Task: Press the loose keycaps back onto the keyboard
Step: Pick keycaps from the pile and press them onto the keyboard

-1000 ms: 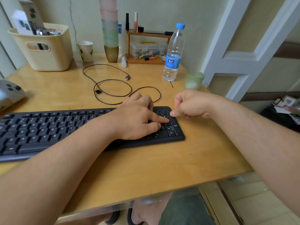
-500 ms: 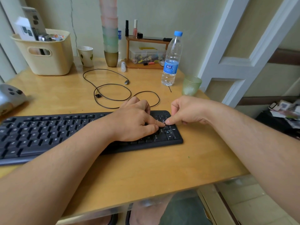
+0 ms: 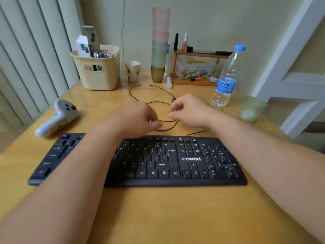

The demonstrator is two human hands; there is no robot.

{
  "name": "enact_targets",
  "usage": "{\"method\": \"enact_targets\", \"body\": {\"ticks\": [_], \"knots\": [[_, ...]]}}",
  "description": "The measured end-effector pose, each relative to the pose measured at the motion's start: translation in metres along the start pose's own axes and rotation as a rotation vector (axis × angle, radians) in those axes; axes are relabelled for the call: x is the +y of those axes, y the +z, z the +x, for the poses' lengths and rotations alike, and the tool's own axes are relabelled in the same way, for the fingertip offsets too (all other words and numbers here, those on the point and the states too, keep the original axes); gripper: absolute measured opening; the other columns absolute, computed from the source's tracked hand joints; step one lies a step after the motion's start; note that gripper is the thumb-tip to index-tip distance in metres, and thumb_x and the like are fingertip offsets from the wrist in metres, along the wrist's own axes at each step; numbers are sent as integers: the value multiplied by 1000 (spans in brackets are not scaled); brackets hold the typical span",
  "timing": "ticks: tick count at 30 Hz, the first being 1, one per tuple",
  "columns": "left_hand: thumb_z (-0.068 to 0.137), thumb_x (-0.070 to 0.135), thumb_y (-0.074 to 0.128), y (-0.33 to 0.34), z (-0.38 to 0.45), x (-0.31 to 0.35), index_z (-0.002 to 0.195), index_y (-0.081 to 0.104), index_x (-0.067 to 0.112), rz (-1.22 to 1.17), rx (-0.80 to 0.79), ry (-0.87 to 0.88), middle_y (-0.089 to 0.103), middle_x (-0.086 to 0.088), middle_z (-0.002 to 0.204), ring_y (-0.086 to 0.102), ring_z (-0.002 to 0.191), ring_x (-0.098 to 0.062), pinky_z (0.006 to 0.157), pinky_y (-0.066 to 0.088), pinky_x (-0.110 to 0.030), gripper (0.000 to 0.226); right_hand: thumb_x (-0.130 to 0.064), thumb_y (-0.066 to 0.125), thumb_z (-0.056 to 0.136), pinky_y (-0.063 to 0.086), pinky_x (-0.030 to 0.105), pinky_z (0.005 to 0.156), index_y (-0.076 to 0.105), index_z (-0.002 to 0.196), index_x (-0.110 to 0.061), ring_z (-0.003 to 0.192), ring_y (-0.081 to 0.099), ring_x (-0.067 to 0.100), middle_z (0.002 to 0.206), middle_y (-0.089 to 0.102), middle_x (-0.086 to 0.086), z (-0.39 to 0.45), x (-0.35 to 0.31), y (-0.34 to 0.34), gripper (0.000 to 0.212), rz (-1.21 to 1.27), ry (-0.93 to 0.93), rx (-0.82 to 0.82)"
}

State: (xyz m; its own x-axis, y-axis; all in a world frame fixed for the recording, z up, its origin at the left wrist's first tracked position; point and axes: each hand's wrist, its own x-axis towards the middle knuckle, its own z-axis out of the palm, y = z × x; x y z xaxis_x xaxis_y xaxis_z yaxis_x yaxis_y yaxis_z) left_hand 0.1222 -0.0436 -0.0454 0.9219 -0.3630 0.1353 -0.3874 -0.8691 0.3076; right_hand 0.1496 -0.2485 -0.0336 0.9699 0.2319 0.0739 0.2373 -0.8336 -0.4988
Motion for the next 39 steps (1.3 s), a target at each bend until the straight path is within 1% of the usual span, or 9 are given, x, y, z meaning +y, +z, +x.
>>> {"method": "enact_targets", "body": {"ticks": [5,7,11,17,21,24,29,33,39], "knots": [[96,44,62,-19,0,-47,99,75,39,-11,183,-261,69,9,89,62,86,-17,80,56,-36,14,-21,66,98,45,25,95,73,126,-27,112,61,12,124,70,-8,52,-34,36,30,-180,-147,-63],[96,44,61,-19,2,-50,99,74,38,-35,245,-310,69,8,92,63,87,-18,81,58,-39,15,-11,67,96,43,25,89,69,128,-29,113,59,13,122,66,-10,68,-37,49,37,-216,-161,-83],[93,45,62,-8,3,-39,97,77,36,-75,226,-258,68,12,88,64,88,-19,80,57,-38,19,-4,66,92,40,21,67,66,99,-33,99,59,15,104,61,-12,82,-36,63,30,-231,-198,-97],[91,48,64,6,8,-31,96,78,42,-88,220,-190,64,17,81,63,87,-17,77,55,-36,16,-8,65,89,45,31,64,60,79,-30,88,64,19,86,63,-8,70,-37,53,25,-285,-251,-129],[88,44,69,8,7,-10,88,72,41,-180,244,-65,68,18,86,63,84,-4,74,50,-28,4,-6,72,89,55,25,80,69,109,-31,90,70,3,93,75,-12,26,-10,17,32,-50,-104,-168],[87,36,77,15,1,19,93,68,40,-224,166,109,67,18,92,63,87,-1,74,51,-27,11,-5,76,90,57,28,88,69,113,-31,92,73,2,97,78,-12,-18,22,-4,35,133,-20,-163],[84,32,82,36,-3,49,113,68,36,-204,116,328,66,16,96,62,91,-5,83,54,-34,33,16,70,86,61,24,80,68,113,-14,89,75,12,93,79,4,-58,52,-10,40,649,4,-117],[85,26,81,40,-4,57,113,69,34,-239,188,375,67,14,91,64,92,-8,82,53,-33,31,17,69,86,59,23,79,69,108,-13,86,74,13,90,79,5,-68,60,-9,37,751,-51,-37],[87,29,81,42,-5,62,113,69,29,-292,346,380,64,9,84,63,87,-15,78,54,-39,28,13,60,94,57,25,78,65,111,-7,87,68,22,113,71,31,-71,57,-10,26,1078,36,-118]]}}
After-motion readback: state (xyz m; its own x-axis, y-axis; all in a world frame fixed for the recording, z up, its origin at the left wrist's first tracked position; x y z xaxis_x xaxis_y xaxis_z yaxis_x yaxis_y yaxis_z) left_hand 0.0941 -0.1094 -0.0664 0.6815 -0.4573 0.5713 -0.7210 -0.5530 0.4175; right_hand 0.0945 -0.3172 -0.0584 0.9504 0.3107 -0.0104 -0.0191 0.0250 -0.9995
